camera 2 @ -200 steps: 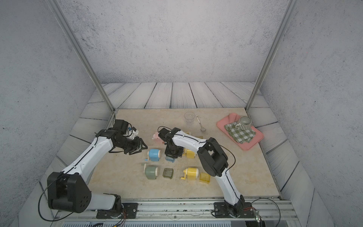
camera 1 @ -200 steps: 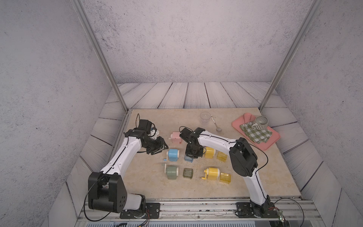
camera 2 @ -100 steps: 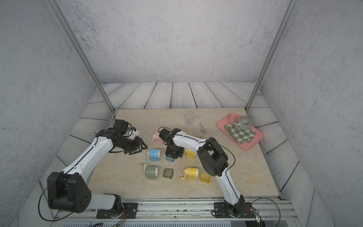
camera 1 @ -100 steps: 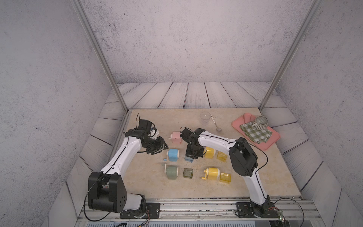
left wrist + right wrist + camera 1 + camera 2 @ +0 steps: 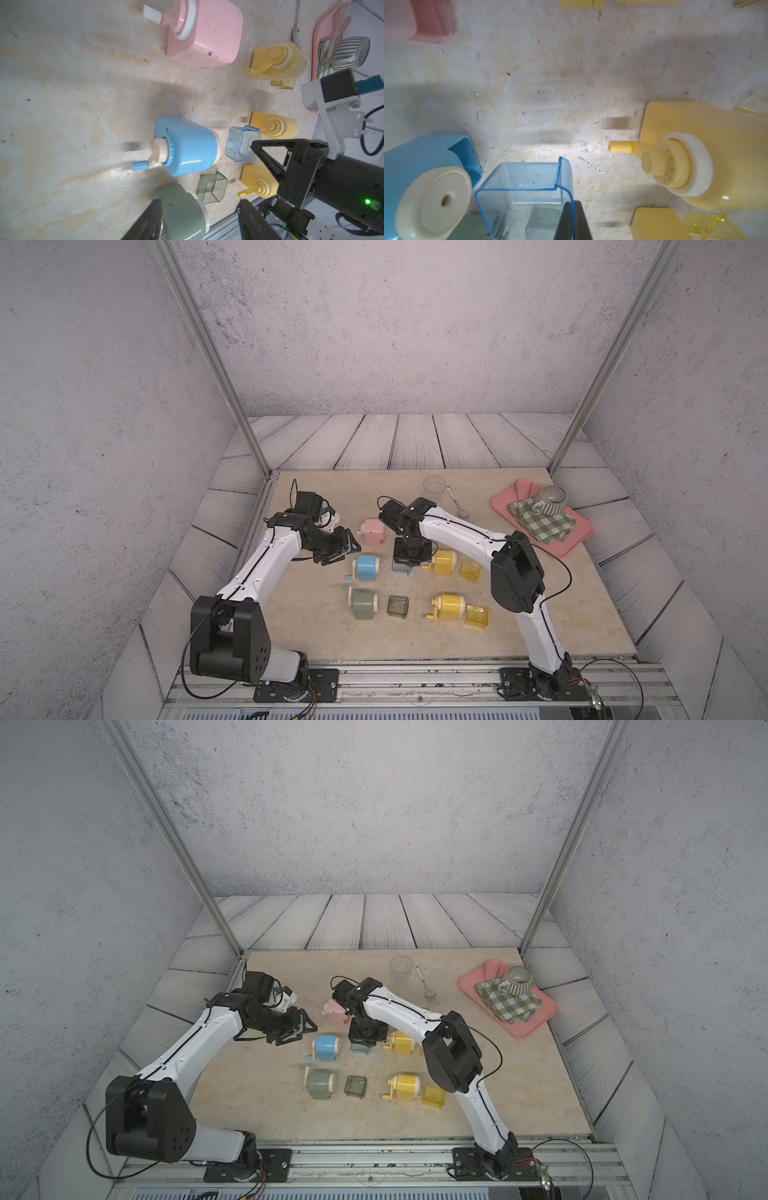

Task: Put the tray back into the pencil sharpener
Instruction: Pick up the container from the center of the board, then close the container of the pencil sharpener.

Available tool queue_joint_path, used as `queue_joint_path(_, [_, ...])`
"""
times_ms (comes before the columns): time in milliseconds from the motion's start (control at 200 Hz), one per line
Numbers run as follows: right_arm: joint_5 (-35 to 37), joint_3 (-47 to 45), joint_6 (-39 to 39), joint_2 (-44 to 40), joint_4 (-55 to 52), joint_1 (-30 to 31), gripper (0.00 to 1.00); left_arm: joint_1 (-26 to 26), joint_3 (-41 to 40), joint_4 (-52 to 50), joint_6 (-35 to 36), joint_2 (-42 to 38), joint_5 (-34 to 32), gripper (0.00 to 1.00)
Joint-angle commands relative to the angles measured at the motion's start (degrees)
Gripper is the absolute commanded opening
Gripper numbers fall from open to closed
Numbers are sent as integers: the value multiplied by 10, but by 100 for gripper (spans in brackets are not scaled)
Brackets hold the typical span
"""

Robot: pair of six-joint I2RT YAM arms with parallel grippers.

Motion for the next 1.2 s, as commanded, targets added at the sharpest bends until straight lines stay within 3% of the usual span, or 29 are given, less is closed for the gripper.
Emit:
queue_joint_path(0, [-9,14,-17,29,-30,3,3,5,-3,26,5,20,22,62])
queue_joint_path(375, [-36,14,-13,39,-7,4,3,3,20,16,35,101,10,60])
queue_joint_path(1196, [-67,22,-16,56,-8,4,3,-18,10,-4,67,139,12,52])
